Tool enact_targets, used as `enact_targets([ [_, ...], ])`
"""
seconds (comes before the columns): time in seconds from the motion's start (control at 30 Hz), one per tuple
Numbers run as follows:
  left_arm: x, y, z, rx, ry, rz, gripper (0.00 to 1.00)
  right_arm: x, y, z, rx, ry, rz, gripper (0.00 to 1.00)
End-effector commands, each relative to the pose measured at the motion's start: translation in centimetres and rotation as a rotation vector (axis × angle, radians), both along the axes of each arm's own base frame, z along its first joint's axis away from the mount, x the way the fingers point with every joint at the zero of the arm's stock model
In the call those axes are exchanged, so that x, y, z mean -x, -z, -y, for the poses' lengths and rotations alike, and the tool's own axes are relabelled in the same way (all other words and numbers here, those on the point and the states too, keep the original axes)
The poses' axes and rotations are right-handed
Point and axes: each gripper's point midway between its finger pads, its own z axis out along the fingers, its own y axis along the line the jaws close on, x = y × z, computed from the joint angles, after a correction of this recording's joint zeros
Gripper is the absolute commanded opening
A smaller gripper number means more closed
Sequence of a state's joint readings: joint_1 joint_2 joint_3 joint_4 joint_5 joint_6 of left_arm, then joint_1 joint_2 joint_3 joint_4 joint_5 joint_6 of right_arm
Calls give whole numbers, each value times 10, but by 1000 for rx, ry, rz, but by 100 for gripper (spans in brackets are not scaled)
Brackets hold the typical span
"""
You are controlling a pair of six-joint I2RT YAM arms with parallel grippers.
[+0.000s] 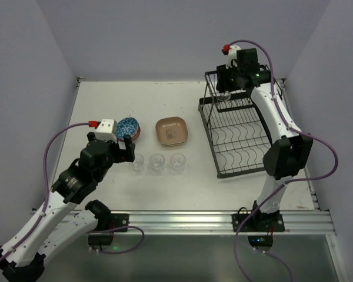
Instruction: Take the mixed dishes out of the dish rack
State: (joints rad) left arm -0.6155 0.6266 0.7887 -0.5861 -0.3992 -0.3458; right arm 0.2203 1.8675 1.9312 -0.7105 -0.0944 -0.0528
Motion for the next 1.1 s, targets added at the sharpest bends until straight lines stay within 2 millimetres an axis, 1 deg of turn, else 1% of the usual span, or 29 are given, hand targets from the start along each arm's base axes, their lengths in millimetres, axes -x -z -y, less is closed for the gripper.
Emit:
enact_targets([
  [0.0, -5, -6, 4, -6, 23, 33, 100, -6, -32, 3, -2, 26, 92, 30],
  [0.03, -5, -6, 5, -6, 23, 33, 100, -3, -43, 4, -7, 31, 117, 22],
  [0.07, -5, -7, 4, -5, 24, 35, 100, 0, -49, 5, -12, 40, 131, 19],
  [0.1, -5, -8, 4, -5, 24, 38, 100, -1, -61, 8, -25, 71, 172, 16],
  [0.13, -5, -9, 4, -5, 23, 40, 100, 11, -92, 12, -47, 89, 247, 14],
  [0.17, -4, -12, 5, 9, 28, 46, 100, 17, -96, 15, -54, 95, 271, 11],
  [0.2, -4, -15, 8, 28, 36, 50, 100, 21, -120, 18, -104, 136, 344, 10],
  [0.23, -4, -19, 12, 47, 52, 58, 100, 41, -155, 22, -140, 144, 428, 8],
  [0.27, -2, -25, 23, 89, 97, 67, 100, 49, -161, 24, -155, 148, 451, 8],
  [0.3, -1, -33, 30, 127, 125, 78, 100, 58, -178, 25, -187, 156, 499, 6],
  [0.33, -2, -47, 41, 194, 157, 107, 100, 79, -202, 29, -217, 155, 556, 5],
  [0.37, 5, -55, 60, 252, 253, 109, 100, 89, -204, 28, -234, 146, 561, 4],
  [0.4, 8, -64, 72, 299, 314, 127, 100, 99, -212, 28, -269, 147, 575, 3],
  [0.43, 12, -74, 84, 367, 365, 133, 100, 112, -217, 18, -317, 88, 575, 0],
  [0.47, 22, -98, 110, 455, 519, 184, 100, 131, -216, 14, -355, 51, 575, 0],
  [0.5, 28, -104, 124, 506, 597, 199, 100, 143, -219, 2, -445, 5, 569, 0],
  [0.53, 30, -137, 139, 625, 679, 291, 100, 172, -217, -33, -539, -215, 513, 0],
  [0.57, 48, -144, 156, 675, 827, 293, 100, 197, -200, -49, -605, -324, 459, 0],
  [0.6, 58, -145, 168, 764, 902, 259, 100, 222, -221, -70, -765, -471, 481, 0],
  [0.63, 61, -166, 180, 820, 993, 345, 100, 251, -223, -85, -862, -628, 458, 0],
  [0.67, 75, -169, 190, 846, 1092, 337, 100, 278, -181, -101, -931, -788, 346, 0],
  [0.7, 92, -178, 202, 888, 1171, 334, 100, 321, -214, -102, -1031, -952, 495, 0],
  [0.73, 95, -190, 212, 903, 1215, 370, 100, 327, -198, -103, -1077, -962, 493, 0],
  [0.77, 98, -197, 219, 914, 1222, 389, 100, 343, -206, -100, -1080, -1019, 581, 0],
  [0.8, 107, -201, 228, 914, 1248, 403, 100, 348, -202, -102, -1076, -1032, 591, 0],
  [0.83, 107, -205, 232, 922, 1244, 417, 100, 347, -193, -102, -1068, -1024, 597, 0],
  [0.93, 104, -214, 230, 970, 1186, 469, 100, 336, -189, -97, -1041, -917, 655, 0],
  [0.97, 100, -210, 230, 980, 1154, 465, 100, 331, -182, -98, -1015, -897, 643, 0],
  [1.07, 96, -206, 233, 982, 1132, 457, 100, 337, -178, -99, -1006, -925, 635, 0],
])
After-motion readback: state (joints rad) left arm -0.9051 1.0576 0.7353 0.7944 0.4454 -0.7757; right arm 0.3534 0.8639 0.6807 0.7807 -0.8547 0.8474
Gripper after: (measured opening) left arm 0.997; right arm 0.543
